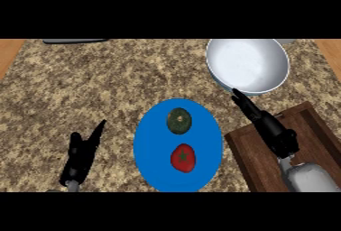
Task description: Pick the squash from the plate and place it in the bowl
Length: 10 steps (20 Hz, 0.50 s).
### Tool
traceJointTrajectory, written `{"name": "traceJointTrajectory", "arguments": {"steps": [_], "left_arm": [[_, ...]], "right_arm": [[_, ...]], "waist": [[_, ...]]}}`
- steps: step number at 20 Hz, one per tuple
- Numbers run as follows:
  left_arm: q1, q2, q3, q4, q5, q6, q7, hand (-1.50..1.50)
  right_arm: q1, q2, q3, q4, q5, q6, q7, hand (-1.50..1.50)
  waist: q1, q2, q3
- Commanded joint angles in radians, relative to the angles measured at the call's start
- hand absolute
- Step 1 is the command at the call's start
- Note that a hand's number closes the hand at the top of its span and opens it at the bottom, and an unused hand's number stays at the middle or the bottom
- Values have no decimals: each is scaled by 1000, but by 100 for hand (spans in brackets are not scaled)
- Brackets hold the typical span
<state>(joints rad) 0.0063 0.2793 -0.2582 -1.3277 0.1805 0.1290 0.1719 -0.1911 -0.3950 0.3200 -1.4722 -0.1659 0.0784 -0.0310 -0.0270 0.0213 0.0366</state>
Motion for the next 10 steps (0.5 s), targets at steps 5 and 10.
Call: {"name": "traceJointTrajectory", "arguments": {"steps": [5, 10], "left_arm": [[-173, 68, 18, -205, -141, 66, -24, 0], [-272, 106, 110, -243, -161, 123, -26, 0]], "right_arm": [[-141, 110, -21, 50, -261, 276, -109, 150], [-249, 107, -213, 290, -220, 173, -293, -150]], "waist": [[140, -16, -22], [113, 5, -28]]}}
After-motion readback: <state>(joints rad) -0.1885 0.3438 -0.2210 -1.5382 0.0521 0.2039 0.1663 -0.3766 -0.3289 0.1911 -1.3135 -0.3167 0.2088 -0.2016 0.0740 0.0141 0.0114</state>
